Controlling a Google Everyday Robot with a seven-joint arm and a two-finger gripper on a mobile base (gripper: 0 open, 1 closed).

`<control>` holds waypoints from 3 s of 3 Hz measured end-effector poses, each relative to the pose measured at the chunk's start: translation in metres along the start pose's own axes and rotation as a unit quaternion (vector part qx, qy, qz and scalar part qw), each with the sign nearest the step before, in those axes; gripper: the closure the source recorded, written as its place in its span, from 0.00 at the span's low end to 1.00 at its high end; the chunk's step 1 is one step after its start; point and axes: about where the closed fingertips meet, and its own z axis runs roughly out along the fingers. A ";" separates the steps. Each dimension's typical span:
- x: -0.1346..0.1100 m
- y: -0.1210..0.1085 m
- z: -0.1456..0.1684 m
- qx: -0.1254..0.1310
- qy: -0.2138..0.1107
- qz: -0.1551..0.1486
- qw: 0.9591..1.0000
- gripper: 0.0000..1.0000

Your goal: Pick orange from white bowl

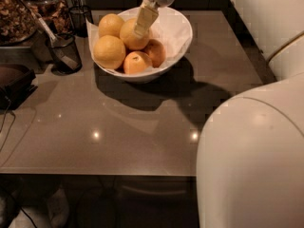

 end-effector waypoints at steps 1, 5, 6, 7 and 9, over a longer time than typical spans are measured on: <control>0.006 -0.001 0.014 -0.023 0.013 -0.001 1.000 0.46; 0.004 -0.002 0.045 -0.069 0.029 -0.010 0.997 0.46; 0.003 -0.002 0.050 -0.077 0.026 -0.008 0.997 0.45; 0.002 -0.002 0.050 -0.079 0.024 -0.007 0.997 0.43; 0.001 -0.004 0.050 -0.082 0.022 -0.005 0.996 0.62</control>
Offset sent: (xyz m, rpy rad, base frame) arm 0.0198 0.0011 -0.0164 -0.0753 0.1124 0.0625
